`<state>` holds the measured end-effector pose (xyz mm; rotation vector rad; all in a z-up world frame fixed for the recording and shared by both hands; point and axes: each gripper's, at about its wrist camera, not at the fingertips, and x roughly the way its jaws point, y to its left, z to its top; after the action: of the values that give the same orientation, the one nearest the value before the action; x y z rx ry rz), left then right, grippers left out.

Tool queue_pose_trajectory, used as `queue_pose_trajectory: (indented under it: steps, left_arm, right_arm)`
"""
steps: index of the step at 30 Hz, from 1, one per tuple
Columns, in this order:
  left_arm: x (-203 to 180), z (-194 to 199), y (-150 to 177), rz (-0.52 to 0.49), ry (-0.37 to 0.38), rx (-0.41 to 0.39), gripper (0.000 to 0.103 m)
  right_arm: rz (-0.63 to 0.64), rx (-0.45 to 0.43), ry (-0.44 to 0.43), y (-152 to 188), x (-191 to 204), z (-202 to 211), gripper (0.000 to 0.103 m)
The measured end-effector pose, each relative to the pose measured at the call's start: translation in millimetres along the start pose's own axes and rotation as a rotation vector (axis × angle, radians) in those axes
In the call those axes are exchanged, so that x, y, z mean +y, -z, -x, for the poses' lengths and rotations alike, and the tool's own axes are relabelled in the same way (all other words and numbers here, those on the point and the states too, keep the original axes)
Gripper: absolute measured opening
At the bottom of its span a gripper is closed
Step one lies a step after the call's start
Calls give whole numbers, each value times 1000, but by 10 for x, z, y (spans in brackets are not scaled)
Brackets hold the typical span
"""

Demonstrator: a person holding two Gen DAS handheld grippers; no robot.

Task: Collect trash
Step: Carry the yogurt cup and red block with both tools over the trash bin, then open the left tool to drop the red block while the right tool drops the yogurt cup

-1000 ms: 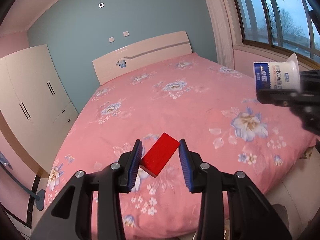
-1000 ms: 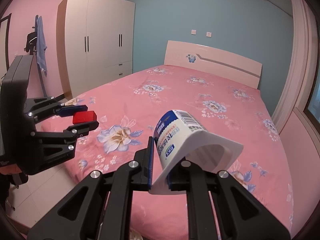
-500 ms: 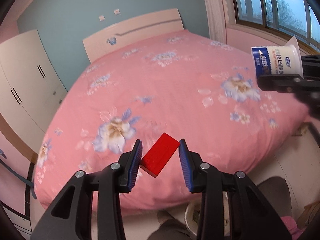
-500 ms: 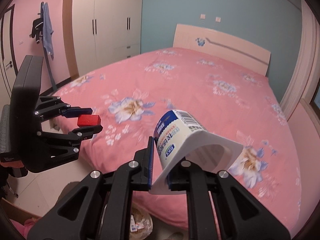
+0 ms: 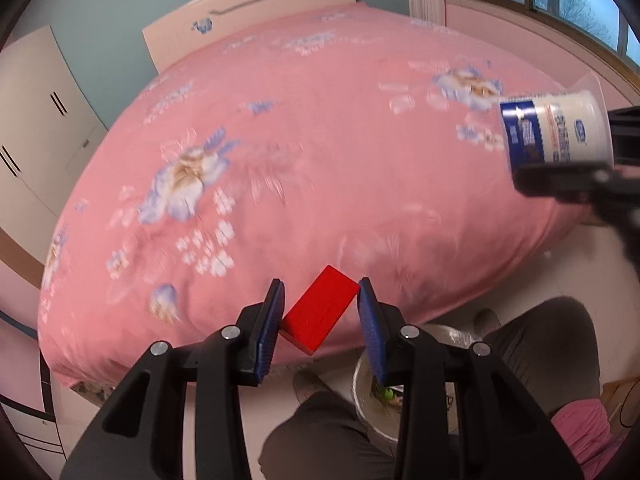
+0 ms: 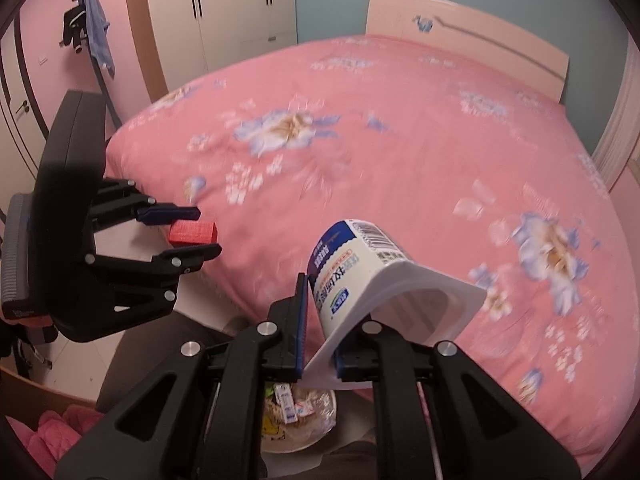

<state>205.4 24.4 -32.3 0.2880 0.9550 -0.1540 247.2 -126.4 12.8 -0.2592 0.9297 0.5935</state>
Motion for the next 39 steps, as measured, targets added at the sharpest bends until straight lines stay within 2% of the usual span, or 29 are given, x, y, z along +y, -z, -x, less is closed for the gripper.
queue_pose_trajectory:
  steps: [10,17,39]
  left_arm:
    - [-159,-552,457,21,49,130,40]
    - [-302,-819,730,28,92,192,40]
    - [-683,-1815,1395,83,225,435,40]
  right_arm:
    - [-20,138,-52,529,105,-602,12]
    - [-40,223,-90,875,182,-971,12]
    - [-131,491,-202,1772,423,-2138,12]
